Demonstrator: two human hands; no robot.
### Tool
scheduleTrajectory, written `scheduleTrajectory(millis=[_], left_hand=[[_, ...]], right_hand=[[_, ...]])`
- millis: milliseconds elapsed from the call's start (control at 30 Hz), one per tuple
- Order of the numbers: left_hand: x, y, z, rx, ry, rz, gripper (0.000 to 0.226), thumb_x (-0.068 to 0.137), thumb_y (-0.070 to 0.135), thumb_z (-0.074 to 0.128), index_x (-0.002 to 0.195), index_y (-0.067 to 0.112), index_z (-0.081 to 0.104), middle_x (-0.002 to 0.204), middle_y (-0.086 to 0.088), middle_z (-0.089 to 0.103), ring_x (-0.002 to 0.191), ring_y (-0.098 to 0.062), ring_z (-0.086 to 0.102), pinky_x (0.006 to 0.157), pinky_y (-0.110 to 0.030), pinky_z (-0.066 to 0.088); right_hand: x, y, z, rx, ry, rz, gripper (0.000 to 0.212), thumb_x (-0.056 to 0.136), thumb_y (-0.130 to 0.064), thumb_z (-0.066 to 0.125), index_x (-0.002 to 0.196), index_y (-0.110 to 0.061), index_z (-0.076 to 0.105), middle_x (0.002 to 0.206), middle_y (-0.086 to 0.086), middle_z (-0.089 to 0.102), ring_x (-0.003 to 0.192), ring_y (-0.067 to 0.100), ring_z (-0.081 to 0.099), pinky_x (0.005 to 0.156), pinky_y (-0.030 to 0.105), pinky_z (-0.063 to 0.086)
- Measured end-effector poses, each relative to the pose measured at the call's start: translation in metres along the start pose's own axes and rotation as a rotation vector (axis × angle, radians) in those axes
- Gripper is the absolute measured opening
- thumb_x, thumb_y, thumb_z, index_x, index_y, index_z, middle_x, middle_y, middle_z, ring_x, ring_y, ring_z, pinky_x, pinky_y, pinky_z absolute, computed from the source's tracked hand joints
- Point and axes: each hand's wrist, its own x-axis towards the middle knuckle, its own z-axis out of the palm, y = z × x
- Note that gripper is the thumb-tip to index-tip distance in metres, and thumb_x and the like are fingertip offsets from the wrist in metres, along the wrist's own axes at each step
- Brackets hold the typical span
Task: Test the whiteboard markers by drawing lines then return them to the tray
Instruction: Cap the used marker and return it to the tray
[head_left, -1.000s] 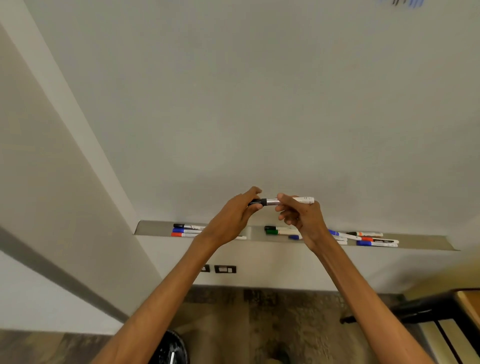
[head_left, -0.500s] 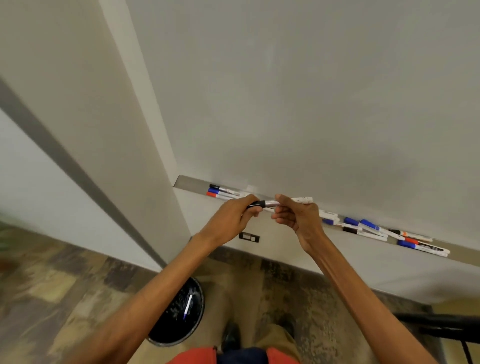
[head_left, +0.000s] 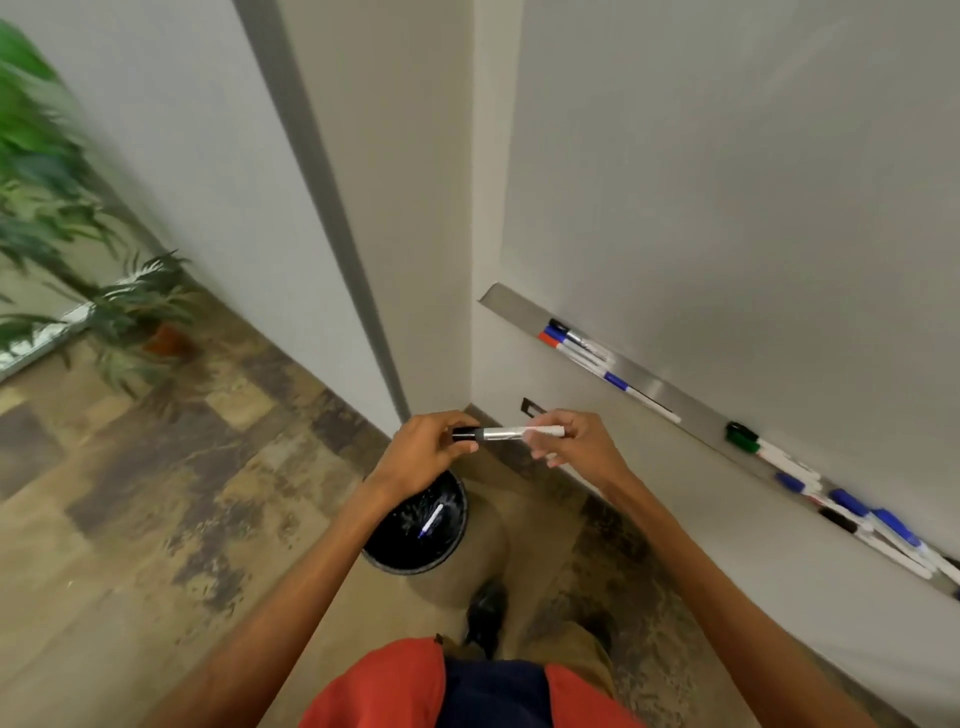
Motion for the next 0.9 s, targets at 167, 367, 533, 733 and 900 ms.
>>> scheduleTrajectory(millis=[167,367,533,733,900], left_hand=[[-0.026,-0.048,0.008,0.063,0.016,-0.262,0.022,0.086,0.032,0.072,0.108,0.033,0.068,0.101,0.012,0.072,0.095,-0.012,0.067,0.086,-0.037,0.054],[-0.045,-0.082,0.011,0.108,0.036,-0.432,0.034,0.086,0.027,0.074,0.118,0.025,0.067,0.111,0.001,0.072,0.106,-0.02,0.066,0.087,-0.036,0.052],[-0.062,-0.098,0.014,0.099,0.04,-0.543,0.053,0.087,0.029,0.074,0.135,0.015,0.057,0.131,-0.005,0.064,0.121,-0.023,0.06,0.097,-0.039,0.051],[-0.061,-0.096,0.02,0.065,0.036,-0.516,0.045,0.093,0.025,0.067,0.135,0.015,0.057,0.134,-0.004,0.063,0.122,-0.02,0.059,0.1,-0.037,0.05],[-0.039,-0.076,0.027,0.065,0.024,-0.415,0.038,0.094,0.026,0.066,0.13,0.018,0.06,0.129,-0.001,0.065,0.114,-0.016,0.063,0.095,-0.038,0.053]], right_hand=[[0.042,0.01,0.042,-0.379,-0.232,-0.174,0.014,0.088,-0.022,0.073,0.102,-0.024,0.075,0.089,-0.013,0.071,0.08,0.005,0.066,0.072,0.025,0.053],[0.075,0.017,0.085,-0.528,-0.382,-0.214,0.032,0.085,-0.017,0.075,0.117,-0.02,0.072,0.107,-0.003,0.074,0.099,0.011,0.067,0.093,0.033,0.053],[0.085,0.018,0.095,-0.665,-0.441,-0.146,0.063,0.087,-0.025,0.074,0.145,-0.021,0.049,0.138,0.008,0.059,0.128,0.023,0.054,0.107,0.039,0.044],[0.079,0.025,0.096,-0.624,-0.413,-0.141,0.052,0.088,-0.018,0.073,0.138,-0.017,0.056,0.133,0.006,0.062,0.121,0.02,0.057,0.101,0.033,0.046],[0.071,0.028,0.081,-0.57,-0.326,-0.143,0.044,0.09,-0.02,0.071,0.132,-0.017,0.061,0.127,0.003,0.065,0.114,0.017,0.059,0.096,0.029,0.048]])
